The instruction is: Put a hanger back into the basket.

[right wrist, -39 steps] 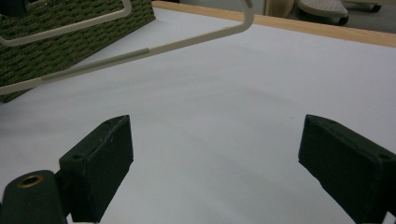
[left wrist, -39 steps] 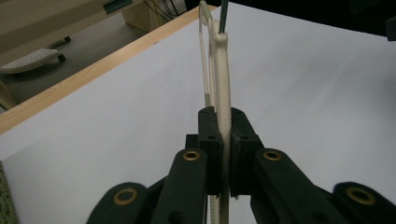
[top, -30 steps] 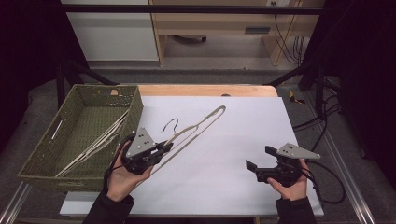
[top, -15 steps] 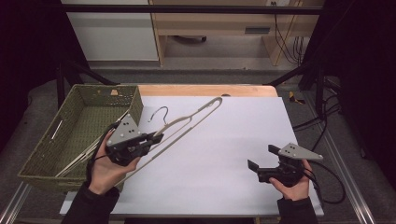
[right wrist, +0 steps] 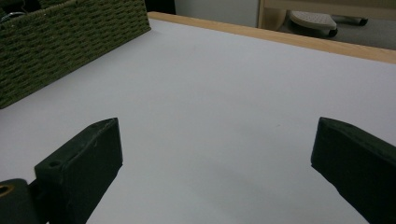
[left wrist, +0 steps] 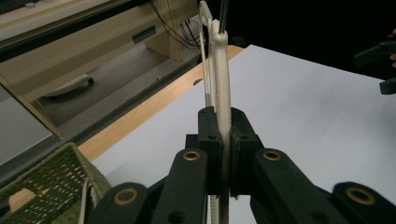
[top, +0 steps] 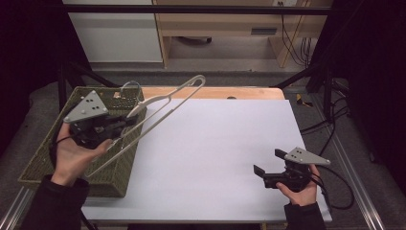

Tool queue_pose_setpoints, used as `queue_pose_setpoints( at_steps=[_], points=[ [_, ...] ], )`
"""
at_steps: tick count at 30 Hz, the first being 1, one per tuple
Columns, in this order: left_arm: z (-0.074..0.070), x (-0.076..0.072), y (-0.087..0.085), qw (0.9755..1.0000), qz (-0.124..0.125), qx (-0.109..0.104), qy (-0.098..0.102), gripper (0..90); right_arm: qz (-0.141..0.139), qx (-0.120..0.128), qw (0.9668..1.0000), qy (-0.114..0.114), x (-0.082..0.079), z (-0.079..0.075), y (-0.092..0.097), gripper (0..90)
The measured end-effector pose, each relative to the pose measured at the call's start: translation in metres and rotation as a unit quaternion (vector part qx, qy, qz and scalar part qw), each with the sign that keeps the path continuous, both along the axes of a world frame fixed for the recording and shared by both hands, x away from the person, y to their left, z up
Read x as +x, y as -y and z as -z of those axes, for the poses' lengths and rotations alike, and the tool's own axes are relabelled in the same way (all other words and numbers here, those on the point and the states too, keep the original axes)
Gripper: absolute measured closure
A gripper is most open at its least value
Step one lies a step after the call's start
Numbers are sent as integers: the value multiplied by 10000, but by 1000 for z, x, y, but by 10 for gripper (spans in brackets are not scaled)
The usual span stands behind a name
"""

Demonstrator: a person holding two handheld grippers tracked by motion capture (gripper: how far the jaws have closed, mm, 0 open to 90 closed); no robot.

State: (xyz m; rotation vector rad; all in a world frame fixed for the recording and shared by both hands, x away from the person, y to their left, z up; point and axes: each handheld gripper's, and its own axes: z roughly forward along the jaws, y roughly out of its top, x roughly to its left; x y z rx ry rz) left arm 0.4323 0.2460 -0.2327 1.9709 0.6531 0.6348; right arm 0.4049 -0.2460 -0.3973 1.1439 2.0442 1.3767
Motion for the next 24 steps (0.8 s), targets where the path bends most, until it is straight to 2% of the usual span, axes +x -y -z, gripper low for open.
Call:
queue_pose_setpoints(
  at_steps=[4,9,14,24],
  points=[
    [-8,6,-21,9999,-111,46,54,859,17,5,10000,12,0,0,0,27],
    [-8,15,-44,9996,-242,129,119,859,10,-23,10000,-3,0,0,-1,30],
    [-1,25,-63,9991,-340,247,97,858,-4,-52,10000,-2,0,1,-1,30],
    [18,41,-95,9977,-626,274,-43,858,5,-26,10000,25,0,0,0,29]
  ],
)
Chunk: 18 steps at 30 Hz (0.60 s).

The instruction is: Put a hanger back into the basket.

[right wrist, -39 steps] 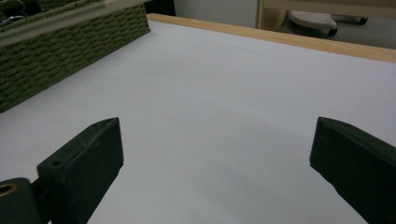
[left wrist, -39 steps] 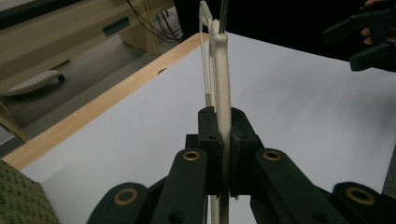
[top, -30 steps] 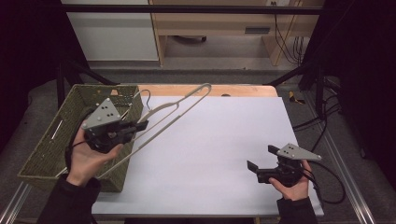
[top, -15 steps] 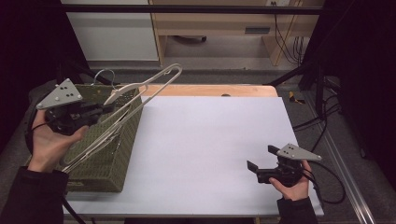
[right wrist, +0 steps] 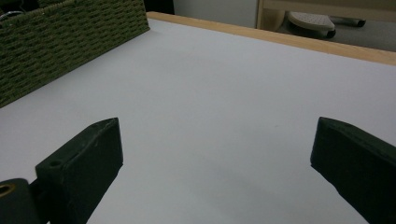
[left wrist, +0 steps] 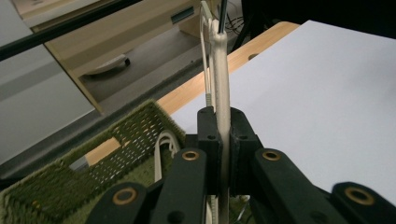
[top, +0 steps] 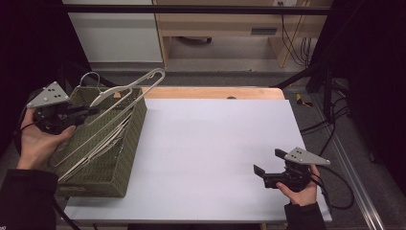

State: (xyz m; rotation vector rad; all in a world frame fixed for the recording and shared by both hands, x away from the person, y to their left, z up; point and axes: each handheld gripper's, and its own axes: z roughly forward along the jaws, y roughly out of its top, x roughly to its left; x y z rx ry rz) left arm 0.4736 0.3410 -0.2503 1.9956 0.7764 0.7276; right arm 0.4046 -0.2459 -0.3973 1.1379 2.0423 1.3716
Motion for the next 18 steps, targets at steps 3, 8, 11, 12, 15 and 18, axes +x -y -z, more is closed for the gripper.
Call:
queue_pose_setpoints(
  at_steps=[3,8,11,12,15,18],
  points=[
    [6,4,-13,9999,-96,-33,-16,858,-15,-27,10000,5,0,1,0,30],
    [15,6,-31,9997,-228,12,-38,858,-16,-31,10000,0,0,1,-1,31],
    [21,7,-41,9995,-308,-11,-66,858,6,-25,10000,-4,0,1,-2,31],
    [22,7,-43,9995,-320,-2,-78,858,-3,-31,10000,0,0,1,-2,32],
    [28,8,-51,9993,-359,25,-76,858,-12,-50,10000,8,0,1,-1,32],
    [32,8,-57,9992,-379,106,-67,858,5,-28,10000,0,1,2,-2,33]
  ],
)
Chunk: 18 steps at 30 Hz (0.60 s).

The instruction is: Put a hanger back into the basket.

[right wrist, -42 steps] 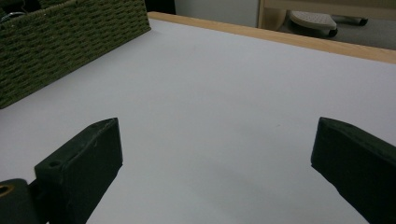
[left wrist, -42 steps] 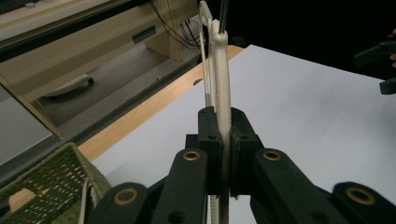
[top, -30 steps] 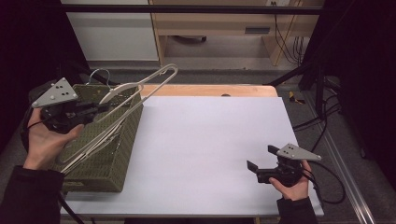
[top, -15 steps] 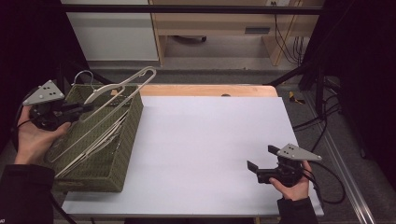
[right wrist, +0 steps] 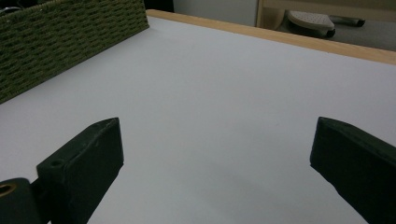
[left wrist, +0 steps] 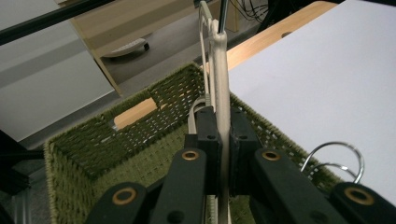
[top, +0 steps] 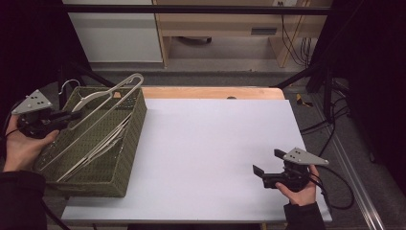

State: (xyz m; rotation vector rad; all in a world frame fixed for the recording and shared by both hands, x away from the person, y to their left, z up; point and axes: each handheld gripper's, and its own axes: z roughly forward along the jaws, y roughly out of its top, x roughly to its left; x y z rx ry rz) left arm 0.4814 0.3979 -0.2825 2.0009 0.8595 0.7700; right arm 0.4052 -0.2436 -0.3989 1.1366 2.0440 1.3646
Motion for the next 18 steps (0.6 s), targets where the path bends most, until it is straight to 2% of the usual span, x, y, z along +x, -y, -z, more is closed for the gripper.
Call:
queue_pose_setpoints(
  at_steps=[7,8,10,12,18],
  points=[
    [14,2,-9,9998,-81,184,-45,857,4,-62,10000,-10,0,1,0,42],
    [17,1,-9,9997,-143,151,-123,857,24,-47,10000,-12,0,1,-1,42],
    [21,2,-9,9993,-162,274,-176,857,32,-43,10000,-10,0,1,-1,42],
    [28,3,-9,9992,-154,337,-127,857,23,-53,10000,-16,0,1,-1,42],
    [51,4,-7,9985,-145,493,-210,857,22,-59,10000,-5,0,1,-1,40]
  ],
)
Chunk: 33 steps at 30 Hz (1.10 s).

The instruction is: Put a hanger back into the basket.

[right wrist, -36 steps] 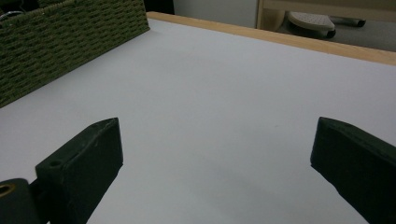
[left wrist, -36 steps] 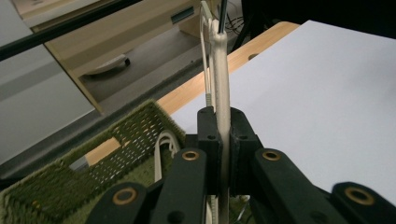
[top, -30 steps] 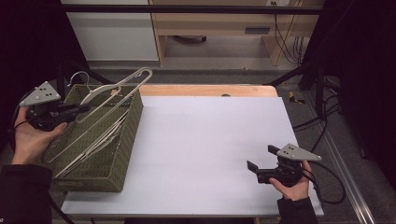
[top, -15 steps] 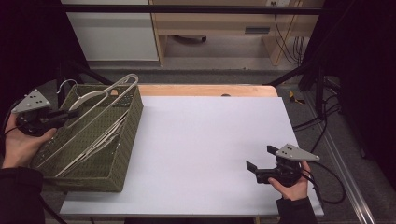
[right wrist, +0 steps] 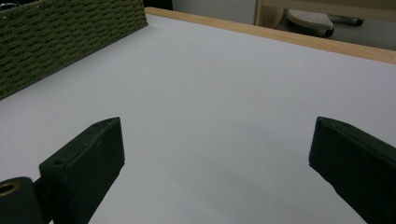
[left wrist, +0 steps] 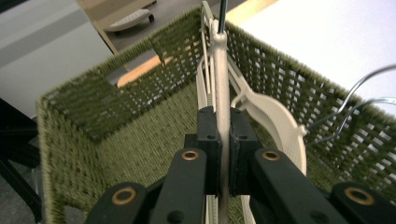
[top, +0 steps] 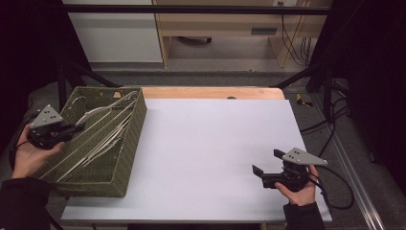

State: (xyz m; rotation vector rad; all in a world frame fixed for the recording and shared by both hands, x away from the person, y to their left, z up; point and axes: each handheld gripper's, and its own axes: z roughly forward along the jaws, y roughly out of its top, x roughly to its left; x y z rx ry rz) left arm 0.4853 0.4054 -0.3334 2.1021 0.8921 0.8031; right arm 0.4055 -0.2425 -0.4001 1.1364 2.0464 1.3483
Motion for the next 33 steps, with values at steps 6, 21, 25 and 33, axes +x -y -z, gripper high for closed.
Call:
queue_pose_setpoints(
  at_steps=[6,21,25,33],
  points=[
    [24,0,3,9999,-78,-10,-125,857,-33,-13,10000,9,0,0,-1,40],
    [57,-1,2,9977,-162,-115,-654,804,-33,-42,10000,3,0,1,-2,42],
    [64,0,5,9957,-113,-126,-911,768,-33,-62,10000,-8,1,2,-3,44],
    [63,0,12,9952,-28,6,-982,675,-37,-59,10000,-7,0,2,-3,44]
  ],
)
